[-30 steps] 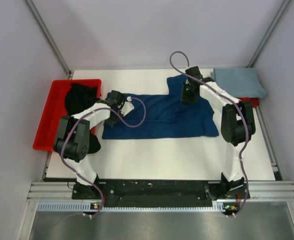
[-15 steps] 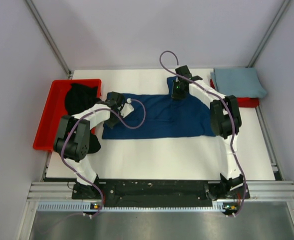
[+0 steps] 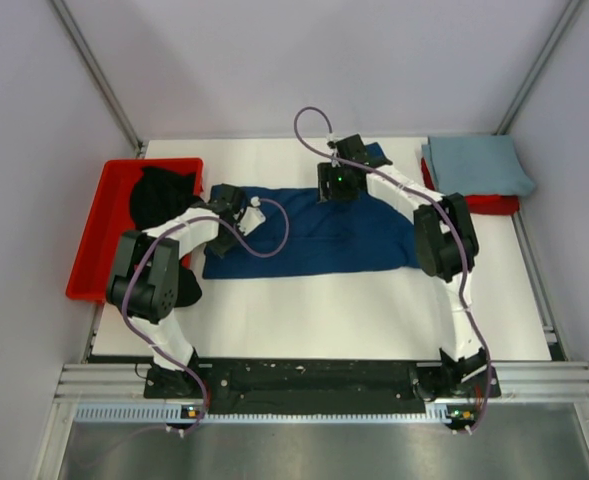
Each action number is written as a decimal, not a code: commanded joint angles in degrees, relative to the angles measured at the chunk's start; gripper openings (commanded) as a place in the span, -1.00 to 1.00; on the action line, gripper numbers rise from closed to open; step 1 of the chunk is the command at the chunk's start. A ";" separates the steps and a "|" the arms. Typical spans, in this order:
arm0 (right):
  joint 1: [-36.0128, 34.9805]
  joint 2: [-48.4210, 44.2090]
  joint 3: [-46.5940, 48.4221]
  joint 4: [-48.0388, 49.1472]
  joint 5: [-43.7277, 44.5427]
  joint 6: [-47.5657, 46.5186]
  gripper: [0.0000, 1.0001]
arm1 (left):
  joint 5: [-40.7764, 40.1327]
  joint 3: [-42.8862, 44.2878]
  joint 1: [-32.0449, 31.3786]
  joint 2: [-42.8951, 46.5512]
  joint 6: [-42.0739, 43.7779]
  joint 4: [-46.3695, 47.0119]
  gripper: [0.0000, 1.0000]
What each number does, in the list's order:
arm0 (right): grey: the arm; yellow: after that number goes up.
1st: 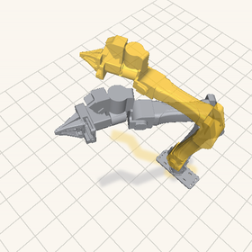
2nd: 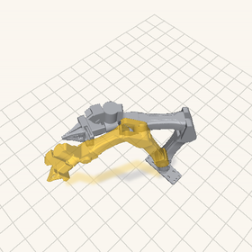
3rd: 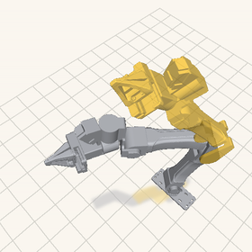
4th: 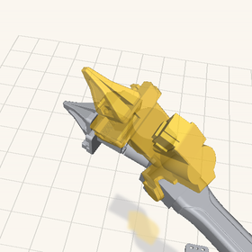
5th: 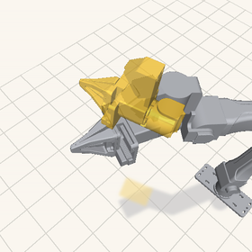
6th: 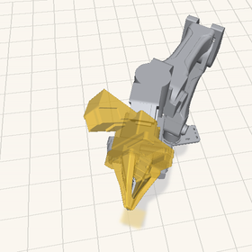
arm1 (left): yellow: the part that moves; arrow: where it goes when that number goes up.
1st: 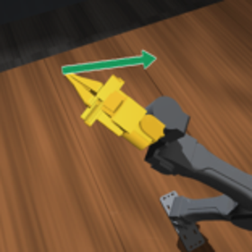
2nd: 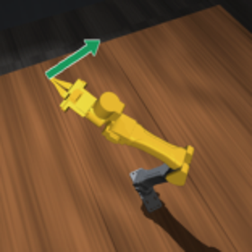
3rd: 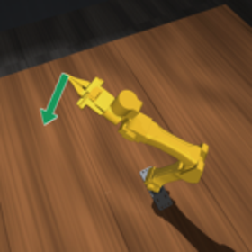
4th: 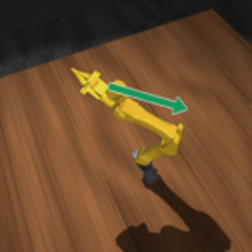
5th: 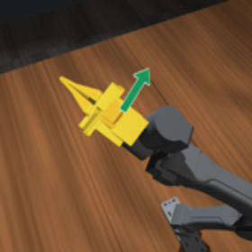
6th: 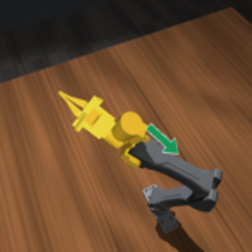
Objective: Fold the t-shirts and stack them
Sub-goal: Fold the flattened tshirt in 1/3 of the way, then grap the side of the flattened tshirt furthest away from the robot with both arms, then fold the other side of the tshirt into a rectangle
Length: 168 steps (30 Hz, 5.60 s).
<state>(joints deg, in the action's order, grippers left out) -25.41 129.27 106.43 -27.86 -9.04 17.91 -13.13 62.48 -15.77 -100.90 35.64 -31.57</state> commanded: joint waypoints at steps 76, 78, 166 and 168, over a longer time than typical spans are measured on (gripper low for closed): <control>26.73 -95.43 -65.84 -42.62 30.72 50.81 -0.55 | 27.62 -11.95 3.29 31.12 16.04 -42.16 -0.37; 26.73 -96.48 -61.19 -42.98 36.25 50.73 0.09 | 28.85 -6.96 3.38 30.42 15.52 -42.61 -0.35; 12.84 -64.84 -53.34 -34.36 13.59 7.74 -1.00 | 25.96 1.68 12.69 7.13 11.12 -24.41 -1.00; 13.80 -66.95 -54.83 -35.07 15.45 9.24 -1.00 | 25.52 2.64 12.69 7.04 11.21 -24.50 -1.00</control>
<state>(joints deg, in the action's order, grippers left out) -13.19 66.35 53.01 -58.72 0.75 22.28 13.56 62.96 -3.42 -94.15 45.60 -57.17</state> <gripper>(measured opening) 0.010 0.012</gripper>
